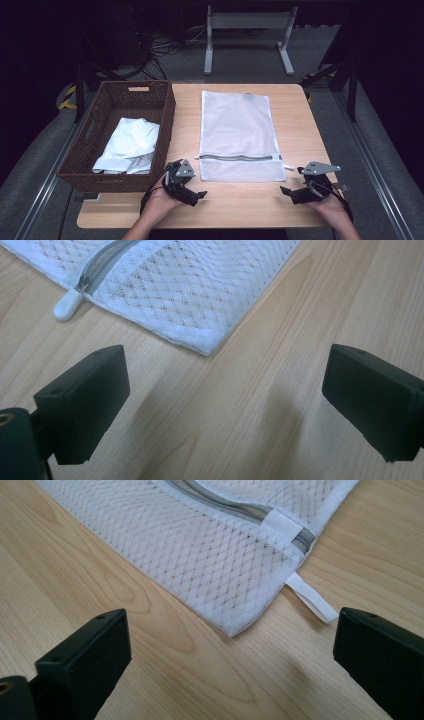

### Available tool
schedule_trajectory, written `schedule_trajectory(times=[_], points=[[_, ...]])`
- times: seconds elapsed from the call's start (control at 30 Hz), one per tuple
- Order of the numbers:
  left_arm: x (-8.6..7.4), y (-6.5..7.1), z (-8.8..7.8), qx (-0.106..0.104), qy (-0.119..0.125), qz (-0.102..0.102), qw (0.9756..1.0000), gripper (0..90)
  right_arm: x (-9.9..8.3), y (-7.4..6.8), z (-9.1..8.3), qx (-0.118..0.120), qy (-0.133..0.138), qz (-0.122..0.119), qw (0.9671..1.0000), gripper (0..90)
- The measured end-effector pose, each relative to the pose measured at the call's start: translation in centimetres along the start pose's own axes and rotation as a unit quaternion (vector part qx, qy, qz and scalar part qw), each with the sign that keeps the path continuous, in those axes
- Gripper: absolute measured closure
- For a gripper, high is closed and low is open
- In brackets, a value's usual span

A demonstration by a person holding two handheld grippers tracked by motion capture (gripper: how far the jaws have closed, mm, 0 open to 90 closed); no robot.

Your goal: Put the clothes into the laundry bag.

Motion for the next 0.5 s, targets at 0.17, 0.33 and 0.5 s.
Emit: schedule_trajectory(times=[0.17,0.33,0.5], points=[[0.32,-0.13,-0.10,0.000,0.001,0.003,1.0000,6.2,-0.05,-0.09,-0.18,0.000,0.001,0.001,1.0000,2.7],[0.63,-0.12,-0.24,-0.003,0.006,-0.001,1.0000,6.8,0.20,-0.20,-0.12,0.008,0.001,0.005,1.0000,3.2],[0.77,-0.25,-0.16,-0.006,0.002,-0.008,0.9999,7.4,0.68,-0.29,0.12,0.009,0.001,0.005,0.9999,4.3]])
Point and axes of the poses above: each handheld gripper's, and its own axes: z roughly forward along the jaws, x roughly out of its top, y roughly to its right, the point moved 1 cm from there along z, roughly forward along the jaws, and after that the axes turned 3 degrees about -y, right-handed, at the moved point
